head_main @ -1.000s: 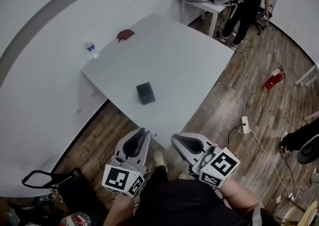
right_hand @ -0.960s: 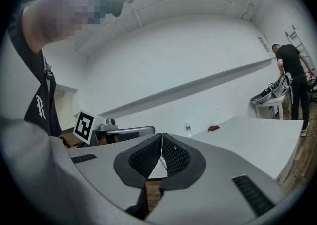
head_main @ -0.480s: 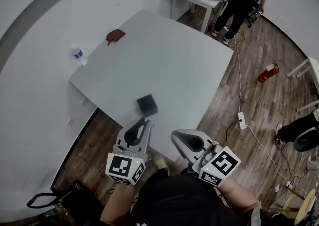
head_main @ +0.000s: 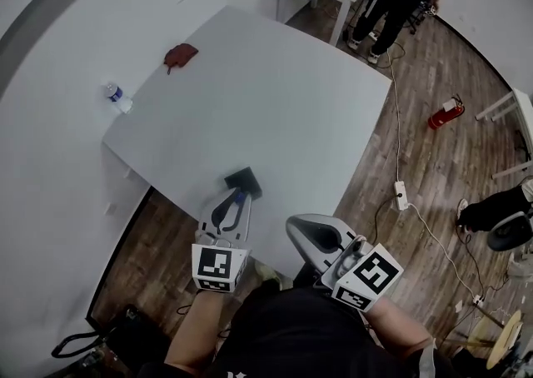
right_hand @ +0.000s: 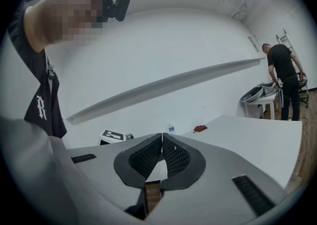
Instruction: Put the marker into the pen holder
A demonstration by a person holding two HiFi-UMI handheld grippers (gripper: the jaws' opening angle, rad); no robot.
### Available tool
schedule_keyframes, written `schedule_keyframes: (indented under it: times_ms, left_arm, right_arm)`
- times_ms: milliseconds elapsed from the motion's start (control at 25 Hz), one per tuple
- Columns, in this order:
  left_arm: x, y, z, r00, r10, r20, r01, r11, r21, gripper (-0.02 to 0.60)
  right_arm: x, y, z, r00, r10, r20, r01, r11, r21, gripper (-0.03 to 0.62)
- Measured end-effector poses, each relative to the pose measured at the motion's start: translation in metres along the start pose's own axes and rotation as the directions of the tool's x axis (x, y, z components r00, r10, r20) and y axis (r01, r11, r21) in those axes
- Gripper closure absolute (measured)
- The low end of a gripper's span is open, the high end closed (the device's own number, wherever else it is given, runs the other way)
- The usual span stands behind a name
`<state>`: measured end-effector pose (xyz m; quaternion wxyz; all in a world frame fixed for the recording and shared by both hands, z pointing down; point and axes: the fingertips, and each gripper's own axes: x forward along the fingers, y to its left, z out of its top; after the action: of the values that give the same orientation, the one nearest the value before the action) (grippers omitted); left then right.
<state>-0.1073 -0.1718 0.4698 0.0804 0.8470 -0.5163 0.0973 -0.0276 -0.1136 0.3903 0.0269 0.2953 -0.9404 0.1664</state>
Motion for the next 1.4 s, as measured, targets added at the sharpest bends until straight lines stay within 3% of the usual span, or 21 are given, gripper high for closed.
schedule_keyframes:
  times_ms: [320, 560, 760, 1040, 1280, 1400]
  left_arm:
    - [0.052, 0.014, -0.063, 0.985, 0.071, -0.154, -0.059, 0.995, 0.084, 0.520]
    - [0.074, 0.027, -0.125, 0.951, 0.118, -0.286, -0.098, 0.992, 0.083, 0.520]
    - [0.086, 0.028, -0.162, 0.920, 0.105, -0.379, -0.086, 0.994, 0.066, 0.520]
    - [0.093, 0.024, -0.154, 0.926, 0.070, -0.371, -0.054, 0.997, 0.052, 0.499]
    - [0.082, 0.025, -0.120, 0.955, 0.069, -0.287, -0.064, 0.998, 0.028, 0.503]
    - [0.069, 0.019, -0.092, 0.972, 0.055, -0.228, -0.055, 0.998, 0.003, 0.536]
  right_arm:
    - [0.033, -0.042, -0.002, 0.993, 0.094, -0.069, -0.092, 0.995, 0.035, 0.577]
    - [0.055, -0.063, -0.019, 0.981, 0.137, -0.134, -0.128, 0.989, 0.077, 0.577]
    - [0.060, -0.074, -0.026, 0.978, 0.140, -0.154, -0.127, 0.987, 0.094, 0.577]
    - [0.064, -0.079, -0.021, 0.981, 0.130, -0.146, -0.118, 0.989, 0.089, 0.577]
    - [0.068, -0.075, -0.023, 0.986, 0.113, -0.127, -0.105, 0.992, 0.068, 0.577]
    - [0.068, -0.068, -0.028, 0.986, 0.108, -0.127, -0.102, 0.993, 0.053, 0.577]
